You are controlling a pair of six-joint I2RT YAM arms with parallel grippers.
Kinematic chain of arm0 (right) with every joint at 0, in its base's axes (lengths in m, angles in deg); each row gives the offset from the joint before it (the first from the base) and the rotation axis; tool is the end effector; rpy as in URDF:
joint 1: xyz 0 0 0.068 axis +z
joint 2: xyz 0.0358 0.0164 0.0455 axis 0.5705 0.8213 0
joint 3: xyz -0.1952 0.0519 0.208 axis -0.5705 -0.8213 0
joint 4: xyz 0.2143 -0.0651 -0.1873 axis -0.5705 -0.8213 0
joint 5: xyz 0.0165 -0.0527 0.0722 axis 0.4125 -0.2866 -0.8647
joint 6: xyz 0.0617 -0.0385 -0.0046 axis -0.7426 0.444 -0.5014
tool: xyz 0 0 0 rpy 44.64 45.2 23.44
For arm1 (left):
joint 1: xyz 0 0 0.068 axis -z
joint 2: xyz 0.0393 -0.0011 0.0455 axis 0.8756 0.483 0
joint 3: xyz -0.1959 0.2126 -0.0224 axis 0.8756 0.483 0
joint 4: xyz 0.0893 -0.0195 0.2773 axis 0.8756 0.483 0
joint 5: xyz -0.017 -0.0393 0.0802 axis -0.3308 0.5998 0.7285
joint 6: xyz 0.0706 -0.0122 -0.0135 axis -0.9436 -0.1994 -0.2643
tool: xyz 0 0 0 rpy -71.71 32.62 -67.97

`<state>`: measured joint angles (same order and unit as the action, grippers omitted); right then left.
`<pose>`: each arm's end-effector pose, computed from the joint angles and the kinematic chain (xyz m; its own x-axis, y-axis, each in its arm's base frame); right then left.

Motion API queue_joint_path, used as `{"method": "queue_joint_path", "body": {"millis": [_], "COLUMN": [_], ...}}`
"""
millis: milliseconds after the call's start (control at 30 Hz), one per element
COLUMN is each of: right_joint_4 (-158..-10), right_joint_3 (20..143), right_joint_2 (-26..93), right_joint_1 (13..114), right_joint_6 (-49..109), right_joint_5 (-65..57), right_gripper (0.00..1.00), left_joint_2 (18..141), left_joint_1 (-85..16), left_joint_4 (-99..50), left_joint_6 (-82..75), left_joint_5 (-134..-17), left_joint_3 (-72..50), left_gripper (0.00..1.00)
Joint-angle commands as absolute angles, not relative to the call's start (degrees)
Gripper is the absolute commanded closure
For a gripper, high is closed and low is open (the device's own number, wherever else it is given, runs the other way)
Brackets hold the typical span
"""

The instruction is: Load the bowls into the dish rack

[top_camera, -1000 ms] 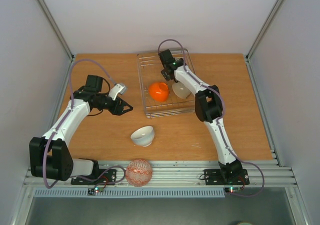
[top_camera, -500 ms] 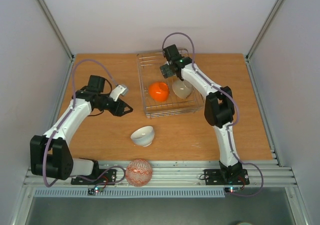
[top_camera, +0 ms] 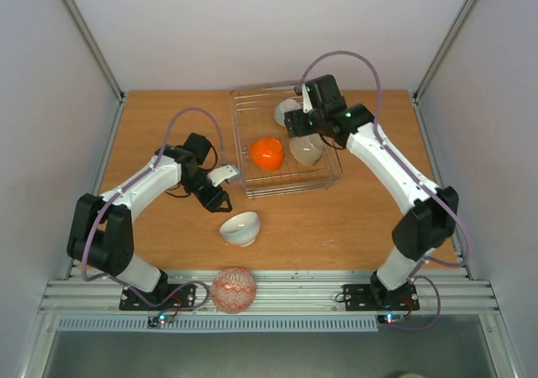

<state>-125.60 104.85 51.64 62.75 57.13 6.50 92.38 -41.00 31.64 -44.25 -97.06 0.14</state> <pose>0.3924 0.2047 0.3597 -0.4073 -0.6076 -0.6818 -0.6116 0.7359 -0.2905 0.2747 -0.1327 0.1975 -0.6283 0.6808 -0.3766 0.7768 0.5227 -0.3511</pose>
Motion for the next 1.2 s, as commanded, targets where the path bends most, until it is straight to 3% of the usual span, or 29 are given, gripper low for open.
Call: {"method": "queue_joint_path", "body": {"millis": [0, 400, 1167], "right_joint_4": [-130.7, -133.6, -122.2], "right_joint_3": [96.3, 81.3, 77.1], "right_joint_2": [43.8, 32.5, 48.2], "right_joint_1": [66.0, 78.5, 83.0], "right_joint_6": [52.8, 45.1, 40.7], "right_joint_5": [-2.4, -10.1, -18.1], "right_gripper": [0.17, 0.20, 0.22], "left_joint_2": [92.6, 89.1, 87.5], "left_joint_1": [-41.1, -41.1, -41.1], "left_joint_4": [36.6, 36.9, 35.6], "left_joint_6": [-47.9, -47.7, -46.8], "left_joint_5": [-95.3, -95.1, -98.3], "left_joint_3": [-2.9, -2.8, -1.1], "left_gripper": [0.50, 0.50, 0.50]}}
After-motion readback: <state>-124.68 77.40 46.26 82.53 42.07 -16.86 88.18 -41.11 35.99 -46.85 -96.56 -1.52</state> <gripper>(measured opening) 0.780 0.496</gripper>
